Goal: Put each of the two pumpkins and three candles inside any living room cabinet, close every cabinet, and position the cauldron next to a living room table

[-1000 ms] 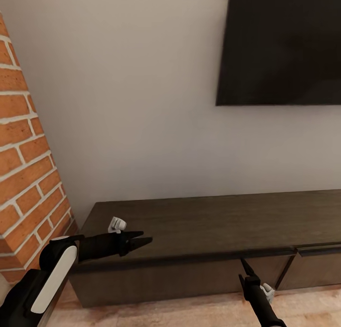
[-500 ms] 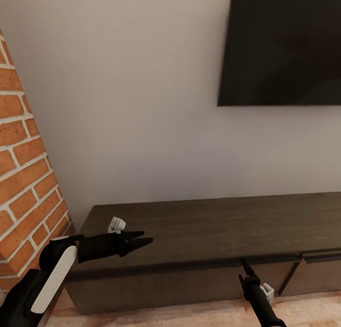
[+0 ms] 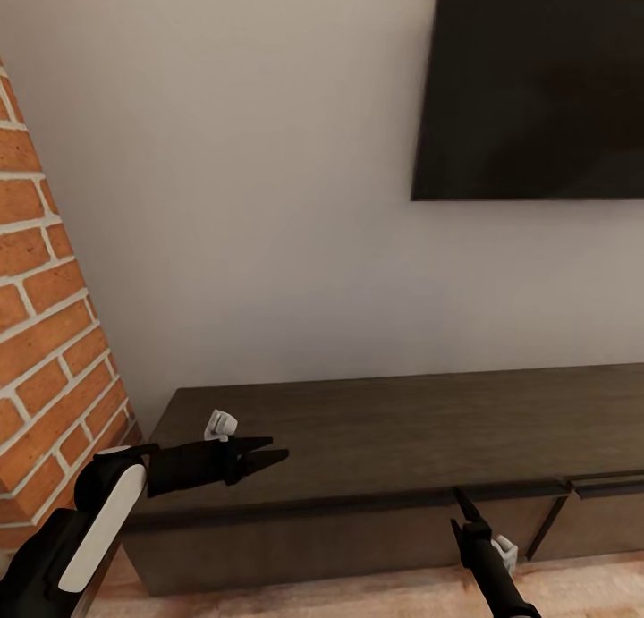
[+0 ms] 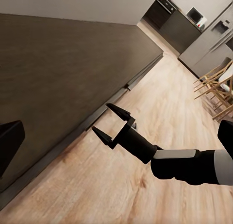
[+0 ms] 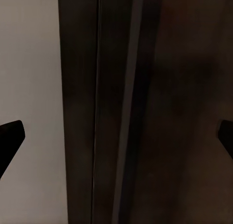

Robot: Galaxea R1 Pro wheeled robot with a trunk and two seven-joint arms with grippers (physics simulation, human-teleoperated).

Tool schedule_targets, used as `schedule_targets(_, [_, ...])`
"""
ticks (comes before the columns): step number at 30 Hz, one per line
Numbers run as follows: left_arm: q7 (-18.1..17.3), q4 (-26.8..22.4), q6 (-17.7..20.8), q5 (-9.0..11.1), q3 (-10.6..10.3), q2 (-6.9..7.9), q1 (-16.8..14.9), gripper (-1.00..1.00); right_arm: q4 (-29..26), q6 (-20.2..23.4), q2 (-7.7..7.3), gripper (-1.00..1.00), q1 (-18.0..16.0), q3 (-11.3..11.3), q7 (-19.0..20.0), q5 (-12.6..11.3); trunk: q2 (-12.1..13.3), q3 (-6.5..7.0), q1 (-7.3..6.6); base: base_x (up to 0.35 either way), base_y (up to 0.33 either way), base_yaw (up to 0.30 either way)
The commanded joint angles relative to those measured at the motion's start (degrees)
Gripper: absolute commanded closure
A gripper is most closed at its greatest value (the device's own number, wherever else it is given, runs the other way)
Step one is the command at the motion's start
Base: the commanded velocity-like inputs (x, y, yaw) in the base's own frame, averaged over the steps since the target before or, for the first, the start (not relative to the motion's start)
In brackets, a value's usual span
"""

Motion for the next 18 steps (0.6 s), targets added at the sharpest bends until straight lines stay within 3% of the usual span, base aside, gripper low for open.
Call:
schedule_targets(1, [0.00, -0.01, 0.26, 0.18, -0.02, 0.02, -0.04, -1.00, 0.04, 0.60, -0.02, -1.00, -0.03, 0.14, 0.18, -0.61, -0.02, -0.06, -0.01, 0.060, 0.000, 0.000])
schedule_targets(18, [0.00, -0.01, 0.21, 0.18, 0.04, 0.06, -0.04, -1.00, 0.04, 0.60, -0.02, -1.00, -0.03, 0.14, 0.18, -0.58, -0.02, -0.06, -0.01, 0.011, 0.000, 0.000])
